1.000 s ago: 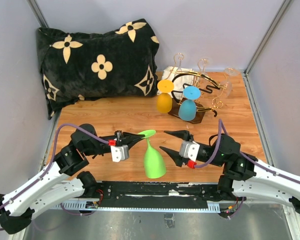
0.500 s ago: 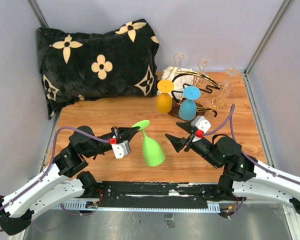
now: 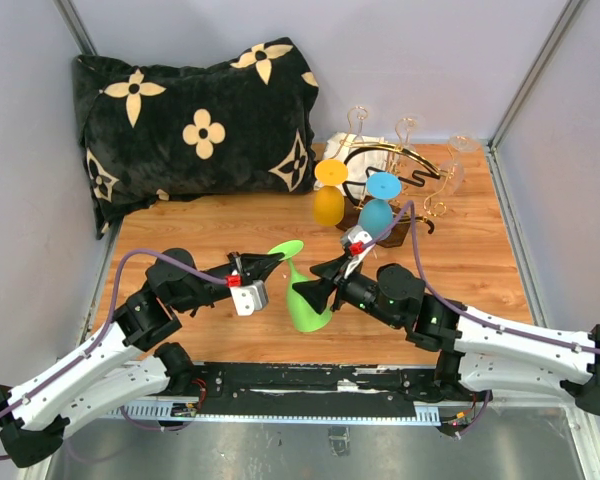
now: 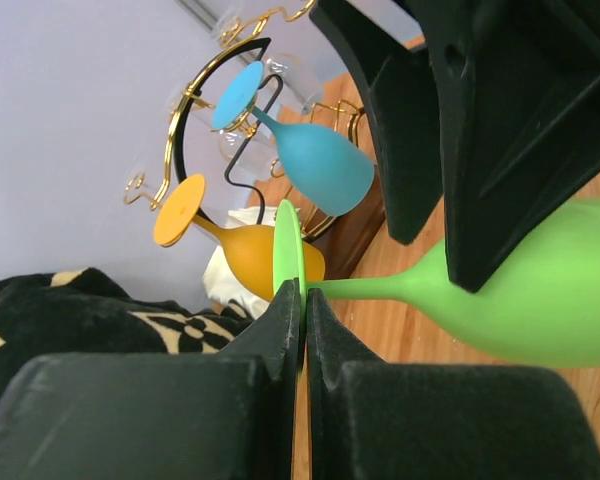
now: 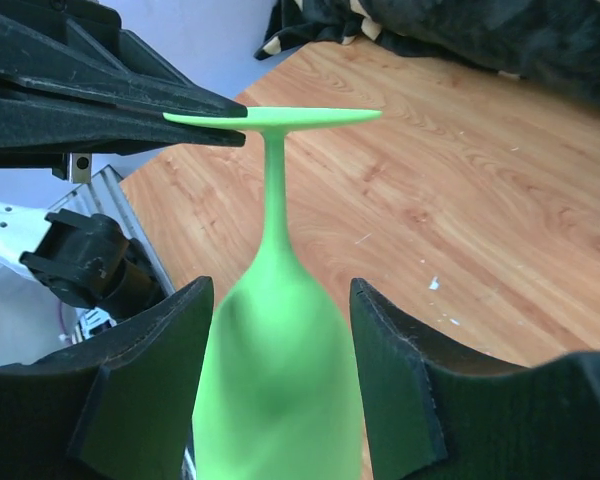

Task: Place the wine glass upside down on the wine glass rack
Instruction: Turn the wine glass upside down at the wine rack.

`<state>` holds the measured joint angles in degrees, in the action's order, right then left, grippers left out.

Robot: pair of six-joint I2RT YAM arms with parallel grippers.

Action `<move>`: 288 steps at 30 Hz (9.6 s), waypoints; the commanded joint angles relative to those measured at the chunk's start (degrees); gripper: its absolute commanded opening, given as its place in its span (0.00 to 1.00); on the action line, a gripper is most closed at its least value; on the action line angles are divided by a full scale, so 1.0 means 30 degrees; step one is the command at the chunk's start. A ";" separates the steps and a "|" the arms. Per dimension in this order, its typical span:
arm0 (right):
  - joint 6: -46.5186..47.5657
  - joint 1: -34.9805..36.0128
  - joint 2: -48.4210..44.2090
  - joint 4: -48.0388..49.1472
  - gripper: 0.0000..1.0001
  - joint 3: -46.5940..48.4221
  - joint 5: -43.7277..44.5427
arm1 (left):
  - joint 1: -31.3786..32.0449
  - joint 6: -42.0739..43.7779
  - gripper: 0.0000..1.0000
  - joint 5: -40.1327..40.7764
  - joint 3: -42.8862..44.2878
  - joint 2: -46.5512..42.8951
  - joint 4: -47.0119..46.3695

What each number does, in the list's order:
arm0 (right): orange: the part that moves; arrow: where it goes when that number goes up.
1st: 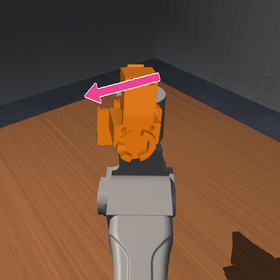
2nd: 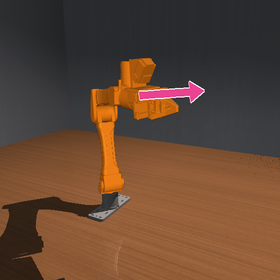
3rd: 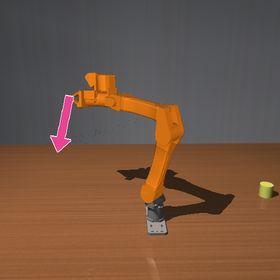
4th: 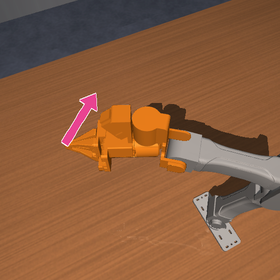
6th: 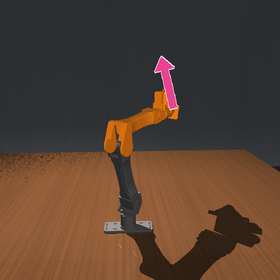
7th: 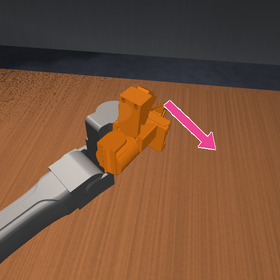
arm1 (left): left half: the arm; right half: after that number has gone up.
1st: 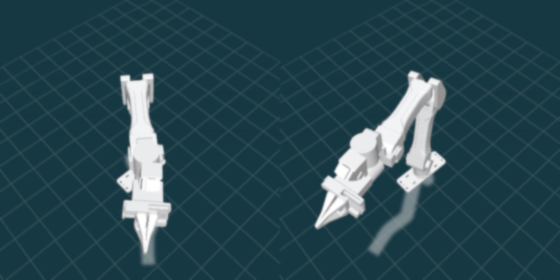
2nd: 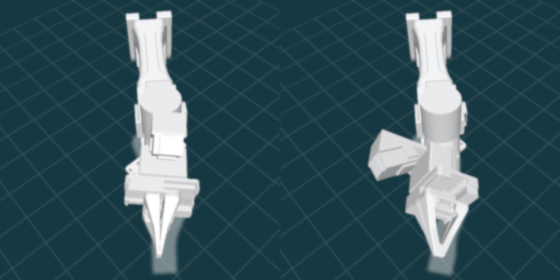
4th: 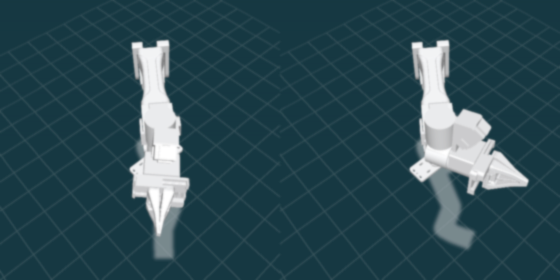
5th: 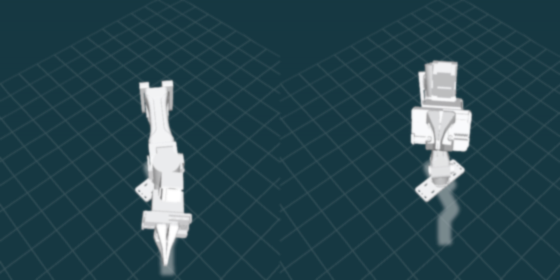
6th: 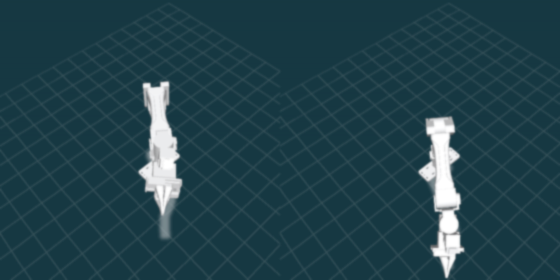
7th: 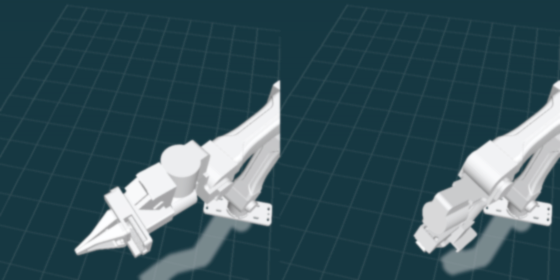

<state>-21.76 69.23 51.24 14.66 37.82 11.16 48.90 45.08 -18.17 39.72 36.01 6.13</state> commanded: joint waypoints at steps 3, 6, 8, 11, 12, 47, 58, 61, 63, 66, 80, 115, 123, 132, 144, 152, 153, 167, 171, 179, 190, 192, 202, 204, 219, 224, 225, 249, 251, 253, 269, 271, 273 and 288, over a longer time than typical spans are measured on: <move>-0.1235 0.0272 0.1179 0.1762 0.47 0.0996 -0.0633 | 0.0075 0.0467 0.01 -0.0611 0.0628 -0.0021 -0.0508; -0.1167 0.0265 0.1492 0.1847 0.41 0.1039 -0.0394 | 0.0061 0.0505 0.00 -0.0769 0.0738 -0.0021 -0.0464; -0.1034 0.0272 0.1618 0.1802 0.41 0.1059 -0.0061 | 0.0060 0.0477 0.01 -0.0874 0.0762 -0.0050 -0.0391; -0.0727 0.0272 0.1861 0.1638 0.38 0.1115 0.0528 | 0.0075 0.0310 0.01 -0.0913 0.0764 -0.0199 -0.0382; -0.0644 0.0250 0.1979 0.1596 0.36 0.1127 0.0642 | 0.0075 0.0257 0.01 -0.0929 0.0773 -0.0244 -0.0375; 0.1080 0.0243 0.2586 0.1589 0.01 0.1286 0.2159 | 0.0075 -0.0520 0.45 0.0044 -0.0013 -0.1287 -0.0686; 0.4021 0.0188 0.1308 0.2070 0.00 0.0313 0.2704 | 0.0075 -0.2595 0.65 0.0804 -0.0136 -0.2119 -0.0938; 0.5659 0.0126 0.1238 0.2192 0.00 0.0178 0.1609 | 0.0075 -0.4947 0.77 0.1987 0.0238 -0.2203 -0.1699; 0.6687 0.0106 0.1160 0.2443 0.00 -0.0119 0.1189 | 0.0068 -0.6870 0.80 0.3039 0.0638 -0.2071 -0.2038; 0.8045 0.0097 0.0985 0.2701 0.00 -0.0497 0.0629 | 0.0060 -0.8476 0.81 0.2732 0.1326 -0.1631 -0.1482; 1.1318 0.0097 -0.1012 0.3082 0.00 -0.2262 0.0406 | 0.0075 -1.6826 0.79 0.6325 0.4188 0.1138 0.0364; 1.2094 0.0097 -0.1528 0.2154 0.01 -0.2733 0.0829 | -0.4671 -2.4593 1.00 0.7844 1.0534 1.0142 1.1797; 1.1892 0.0097 -0.1013 0.2454 0.01 -0.2705 0.0848 | -0.4671 -2.4335 1.00 0.5502 0.9012 0.8352 0.8874; 1.2112 0.0097 -0.0130 0.3179 0.01 -0.2206 0.0966 | -0.4671 -2.3848 1.00 0.1758 0.5882 0.4647 0.4041; 1.2416 0.0097 -0.0208 0.4089 0.00 -0.1760 0.1999 | -0.4642 -2.3272 0.98 -0.1387 0.4717 0.5140 0.4262; 1.2364 0.0111 -0.0425 0.4419 0.01 -0.1710 0.1315 | -0.4439 -2.3091 0.97 -0.1551 0.4367 0.5690 0.4248; 1.2360 0.0098 -0.0439 0.4412 0.01 -0.1717 0.1268 | -0.4437 -2.3037 0.97 -0.1423 0.4340 0.5692 0.4295; 1.2204 0.0097 -0.0817 0.4658 0.01 -0.1962 0.0737 | -0.4436 -2.2721 0.95 0.0585 0.4446 0.6014 0.5312; 1.2191 0.0111 -0.0958 0.4680 0.01 -0.2057 0.0704 | -0.4436 -2.2752 0.94 0.1150 0.4620 0.6130 0.5591; 1.2153 0.0098 -0.0868 0.4520 0.01 -0.2288 0.1221 | -0.4436 -2.3051 0.97 0.0551 0.5009 0.5797 0.5200; 1.1990 -0.0451 -0.1282 0.5419 0.00 -0.3596 0.2019 | -0.4437 -2.3576 1.00 -0.0136 0.6475 0.4704 0.4873; 1.1916 -0.0692 -0.1657 0.5806 0.00 -0.3969 0.2065 | -0.4436 -2.3553 1.00 0.0027 0.6569 0.4628 0.4990; 1.2721 -0.1339 -0.7948 0.7523 0.00 -0.7453 0.4996 | -0.4436 -2.3094 1.00 0.0675 0.6608 0.4775 0.5295; 1.3305 -0.1339 -0.9637 0.7565 0.00 -0.8037 0.6021 | -0.4436 -2.2860 1.00 0.0918 0.6535 0.4862 0.5311; 1.7451 -0.2564 -1.4351 0.6336 0.00 -0.8571 1.1648 | -0.4437 -2.2513 1.00 0.0800 0.6135 0.5580 0.4879; 1.4387 -0.6047 -1.2810 0.5208 0.00 -0.8161 1.0882 | -0.4436 -2.2434 1.00 0.0656 0.6065 0.5801 0.4826; 1.3726 -0.6981 -1.2475 0.5074 0.00 -0.8064 1.0330 | -0.4436 -2.2412 1.00 0.0655 0.6087 0.5808 0.4861; 0.7541 -2.1371 -0.4661 1.5576 0.00 -0.9725 -0.2591 | -0.4466 -2.0653 1.00 0.0279 0.6150 0.6764 0.4737; 0.7451 -2.1925 -0.3878 1.6258 0.00 -0.9710 -0.3428 | -0.4465 -2.0405 1.00 0.0222 0.6329 0.6973 0.4782; 0.7220 -2.2466 -0.3153 1.6978 0.00 -0.9707 -0.4242 | -0.4466 -2.0143 1.00 0.0114 0.6461 0.7107 0.4908; 0.7256 -2.3843 0.0541 1.9103 0.01 -0.8147 -0.8280 | -0.4466 -1.9480 1.00 0.0406 0.6037 0.6591 0.5339; 0.7080 -2.3896 0.0855 1.9532 0.01 -0.8080 -0.8537 | -0.4464 -1.9480 1.00 0.0393 0.6054 0.6615 0.5387; 0.6920 -2.3898 0.0969 1.9724 0.01 -0.8013 -0.8871 | -0.4466 -1.9429 1.00 0.0419 0.6090 0.6608 0.5523; 0.6388 -2.3927 0.2410 1.9604 0.01 -0.7193 -1.2187 | -0.4462 -1.9304 1.00 0.0653 0.5948 0.6789 0.5572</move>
<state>-1.17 -1.72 57.84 70.00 13.61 -20.10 35.40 -13.72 -16.47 58.06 56.66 23.11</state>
